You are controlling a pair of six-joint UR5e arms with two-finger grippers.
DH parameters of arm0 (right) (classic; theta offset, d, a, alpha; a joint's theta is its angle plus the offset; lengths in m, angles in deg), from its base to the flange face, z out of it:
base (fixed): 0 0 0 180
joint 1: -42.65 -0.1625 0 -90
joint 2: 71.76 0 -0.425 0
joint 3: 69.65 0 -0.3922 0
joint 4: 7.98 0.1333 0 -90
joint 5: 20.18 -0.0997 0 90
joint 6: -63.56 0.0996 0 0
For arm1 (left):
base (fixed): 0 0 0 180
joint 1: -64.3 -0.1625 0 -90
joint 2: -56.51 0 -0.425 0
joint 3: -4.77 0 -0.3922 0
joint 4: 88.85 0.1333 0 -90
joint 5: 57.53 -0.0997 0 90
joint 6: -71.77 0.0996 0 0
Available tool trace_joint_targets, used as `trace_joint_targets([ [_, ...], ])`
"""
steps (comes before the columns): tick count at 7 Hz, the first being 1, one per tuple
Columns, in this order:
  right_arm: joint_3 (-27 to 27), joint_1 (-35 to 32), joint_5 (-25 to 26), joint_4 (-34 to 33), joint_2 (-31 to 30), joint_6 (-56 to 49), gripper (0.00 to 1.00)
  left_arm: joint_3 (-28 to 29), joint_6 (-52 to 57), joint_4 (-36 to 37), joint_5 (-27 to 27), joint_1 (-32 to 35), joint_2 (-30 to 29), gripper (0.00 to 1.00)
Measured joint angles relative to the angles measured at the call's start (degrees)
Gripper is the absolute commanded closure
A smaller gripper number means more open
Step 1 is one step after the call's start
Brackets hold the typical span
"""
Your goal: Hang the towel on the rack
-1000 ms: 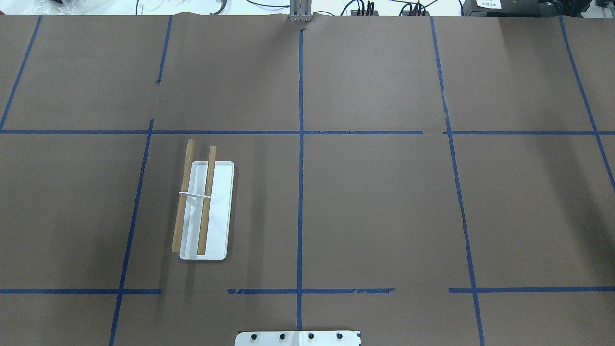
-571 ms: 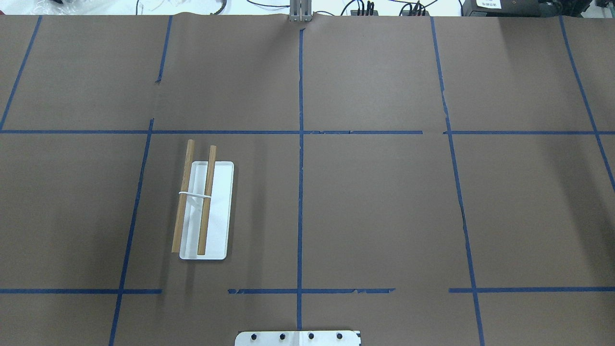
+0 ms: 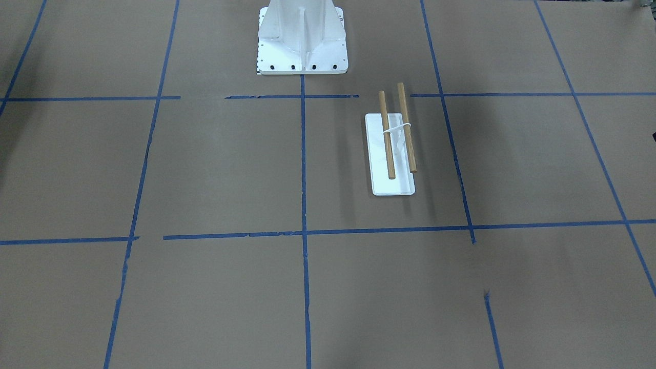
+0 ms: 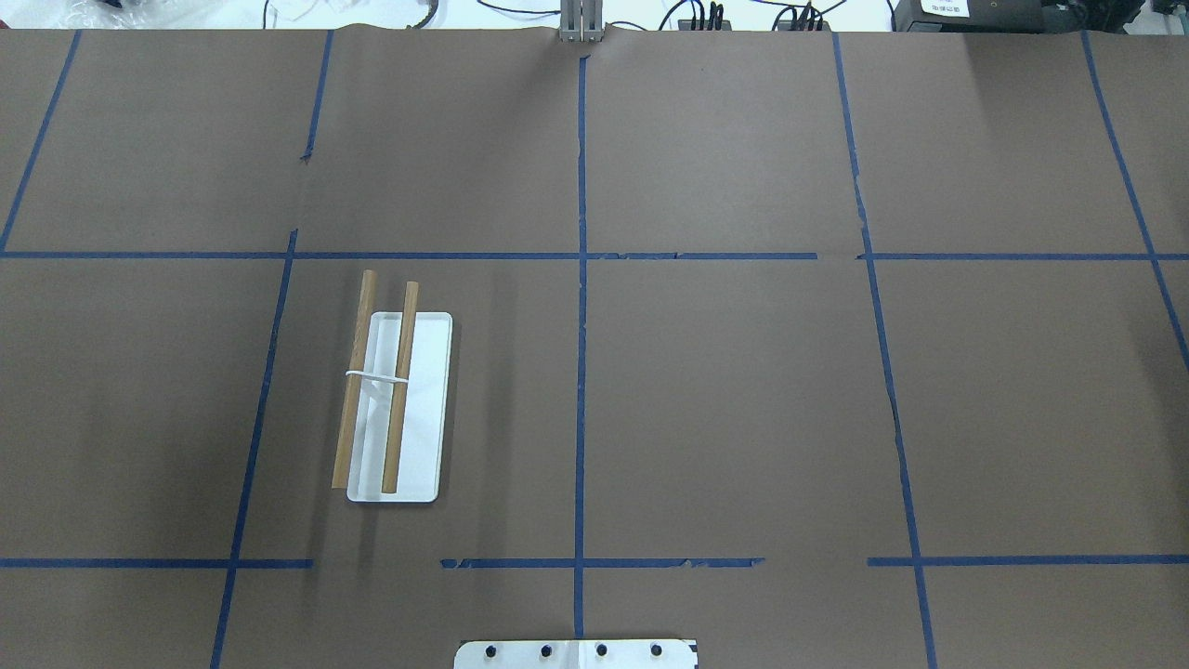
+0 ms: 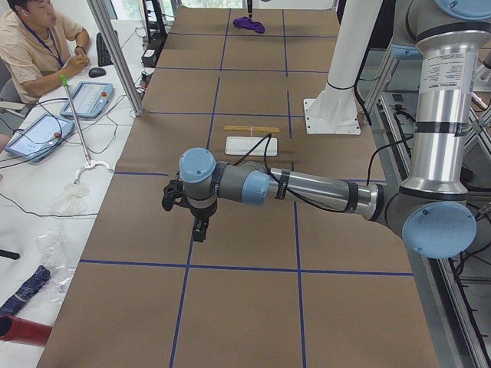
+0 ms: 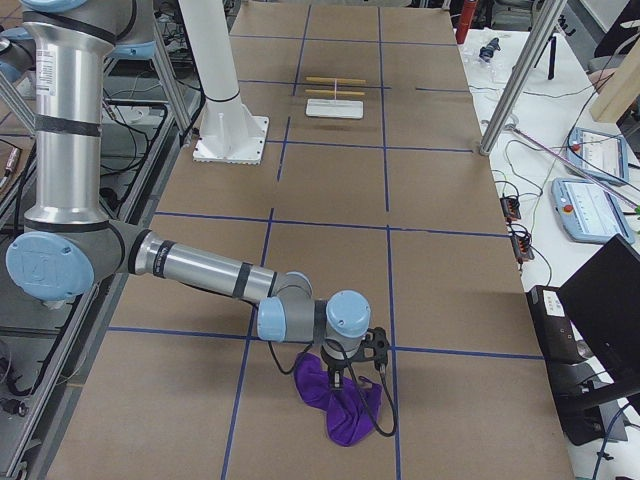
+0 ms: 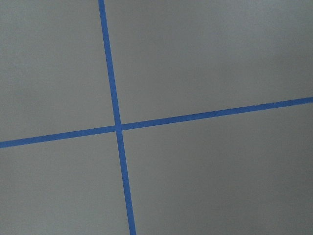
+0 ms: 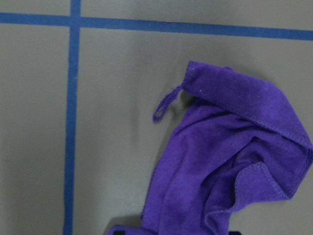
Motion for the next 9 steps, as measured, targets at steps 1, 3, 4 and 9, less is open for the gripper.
trace_joint_targets([
  [1, -4.5, 0.0, 0.1, 3.7, 1.4, 1.1, 0.30, 0.0, 0.0, 0.0, 0.0, 0.0, 0.0, 0.00],
  [3, -7.9, 0.0, 0.1, 5.6, 2.0, 1.8, 0.34, 0.0, 0.0, -0.1, 0.0, 0.0, 0.0, 0.00],
  [4, -8.6, 0.0, 0.0, 5.8, 1.9, 1.8, 0.60, -0.1, 0.0, -0.2, 0.0, 0.0, -0.1, 0.00],
  [9, -9.4, 0.0, 0.3, 5.8, 2.1, 1.9, 1.00, -0.3, 0.0, -0.3, 0.1, 0.0, -0.3, 0.00],
])
